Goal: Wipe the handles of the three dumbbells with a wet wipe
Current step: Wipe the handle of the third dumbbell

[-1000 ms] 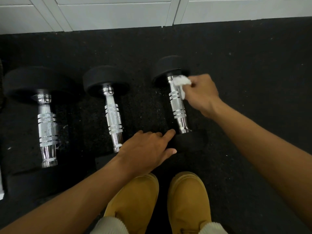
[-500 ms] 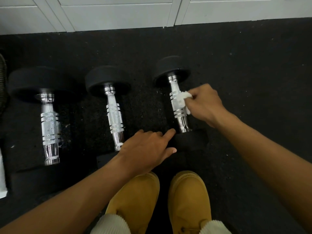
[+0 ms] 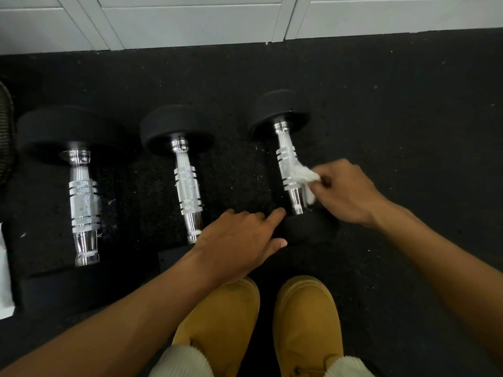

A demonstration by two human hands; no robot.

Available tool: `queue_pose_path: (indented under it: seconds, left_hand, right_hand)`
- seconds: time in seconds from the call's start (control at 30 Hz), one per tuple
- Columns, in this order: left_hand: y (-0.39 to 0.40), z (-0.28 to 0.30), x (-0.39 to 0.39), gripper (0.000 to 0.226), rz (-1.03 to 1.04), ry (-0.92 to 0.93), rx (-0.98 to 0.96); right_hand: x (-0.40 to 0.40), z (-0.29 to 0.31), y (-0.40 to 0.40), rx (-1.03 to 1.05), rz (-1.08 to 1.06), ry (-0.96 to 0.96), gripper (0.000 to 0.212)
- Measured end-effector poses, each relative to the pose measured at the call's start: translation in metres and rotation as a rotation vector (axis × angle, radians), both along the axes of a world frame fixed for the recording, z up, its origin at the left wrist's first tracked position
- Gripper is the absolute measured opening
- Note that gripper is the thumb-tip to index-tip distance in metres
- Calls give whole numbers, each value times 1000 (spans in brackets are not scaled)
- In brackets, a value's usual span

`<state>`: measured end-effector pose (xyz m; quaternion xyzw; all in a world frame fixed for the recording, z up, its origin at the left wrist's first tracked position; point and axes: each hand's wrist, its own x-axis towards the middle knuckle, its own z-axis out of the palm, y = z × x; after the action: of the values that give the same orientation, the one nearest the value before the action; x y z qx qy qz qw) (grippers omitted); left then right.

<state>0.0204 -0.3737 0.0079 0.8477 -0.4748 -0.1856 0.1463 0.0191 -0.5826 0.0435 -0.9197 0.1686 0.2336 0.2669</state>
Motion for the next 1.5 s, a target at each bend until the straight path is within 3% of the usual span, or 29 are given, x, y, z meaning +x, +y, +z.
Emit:
queue_pose_path:
  seconds: [0.1,0.27,0.37,0.47,0.67,0.8,0.97,1.1,1.3,1.4,1.5]
  left_hand:
    - [1,0,-1,52,5,2,-9]
    - [-2,-3,-2,52,13,-6,-22]
    - [-2,-4,-2,53,11,-11,-25]
    - [-1,-4,-2,54,6,-12,-17]
    - [-1,-2,-1,54,1,-5,-8]
    - [0,-3,-1,52,8,-4,-18]
    - [-1,-3,-1,52,6,-11,-16]
    - [0,-2,-2,53,12,-7,-10]
    - [-1,-1,-1,53,9,5,1]
    - [-1,-1,-1,52,12,10,1]
    - [-1,-1,-1,52,10,-2,-1]
  right_hand:
    - [-5,8,-9,173,-49,131,18]
    - [36,-16,-7,641,-782,70,9]
    - [63,-32,-3,818,-936,3,22]
    - [76,-39,2,932,-865,63,34]
    - [56,-45,-9,1113,-666,259,24]
    - [26,-48,-25,1092,-486,547,24]
    - [32,-47,-25,1044,-467,647,27]
    - [53,-44,-14,1065,-575,462,27]
    - [72,-49,-4,1214,-981,148,30]
    - [69,-50,0,1236,-935,178,30]
    - [53,-49,-11,1200,-696,332,33]
